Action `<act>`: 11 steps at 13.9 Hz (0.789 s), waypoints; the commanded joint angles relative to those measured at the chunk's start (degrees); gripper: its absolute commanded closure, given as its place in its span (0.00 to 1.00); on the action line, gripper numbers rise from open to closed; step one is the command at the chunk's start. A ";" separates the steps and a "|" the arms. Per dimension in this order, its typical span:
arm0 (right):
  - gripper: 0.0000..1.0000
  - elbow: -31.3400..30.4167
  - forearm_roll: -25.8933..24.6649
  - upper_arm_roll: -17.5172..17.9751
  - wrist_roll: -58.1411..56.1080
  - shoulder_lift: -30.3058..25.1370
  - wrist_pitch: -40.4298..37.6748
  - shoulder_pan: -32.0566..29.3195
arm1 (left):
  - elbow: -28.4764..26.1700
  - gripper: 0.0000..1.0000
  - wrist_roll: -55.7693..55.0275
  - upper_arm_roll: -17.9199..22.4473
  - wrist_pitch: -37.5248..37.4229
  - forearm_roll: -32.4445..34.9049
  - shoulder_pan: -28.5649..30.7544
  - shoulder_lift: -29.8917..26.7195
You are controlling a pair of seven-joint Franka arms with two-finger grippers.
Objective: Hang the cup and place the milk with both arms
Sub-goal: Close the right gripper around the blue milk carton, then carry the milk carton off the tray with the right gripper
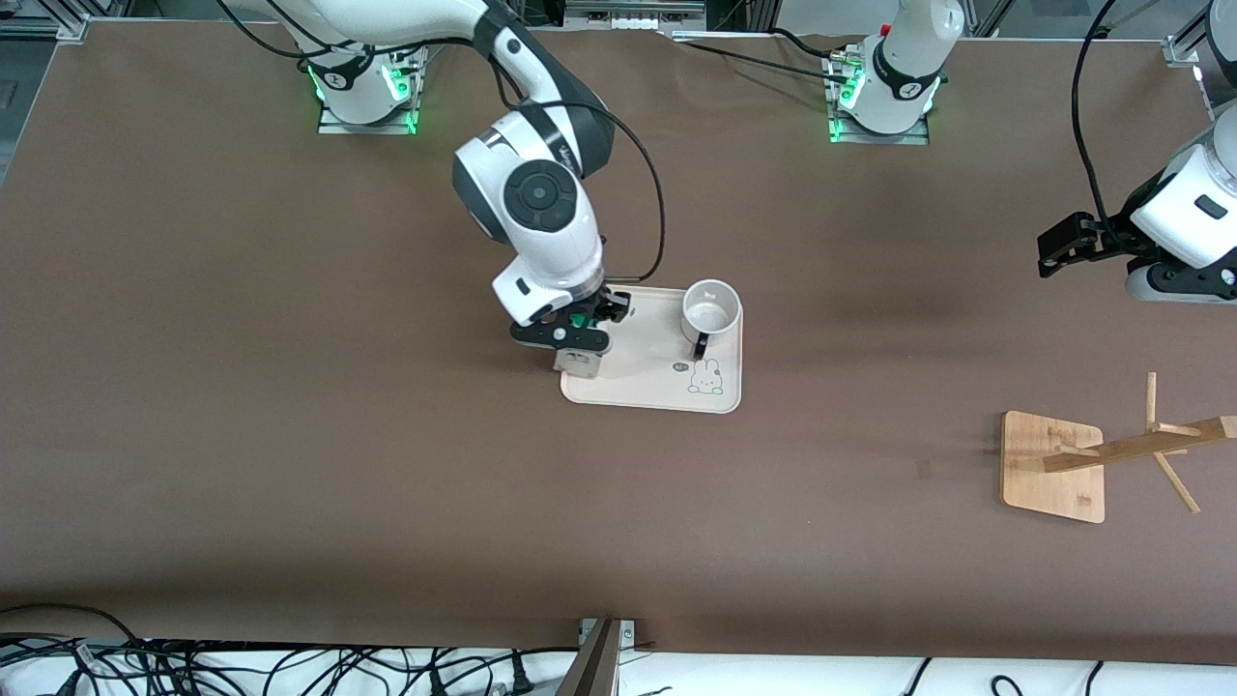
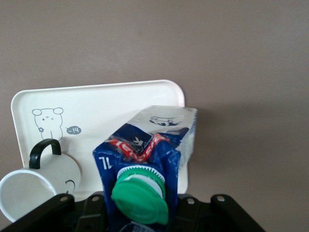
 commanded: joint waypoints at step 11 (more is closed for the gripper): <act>0.78 -12.31 6.39 -1.53 -48.40 -8.16 -8.03 -27.95 | 1.77 0.00 1.07 0.21 -1.31 -1.03 0.14 0.65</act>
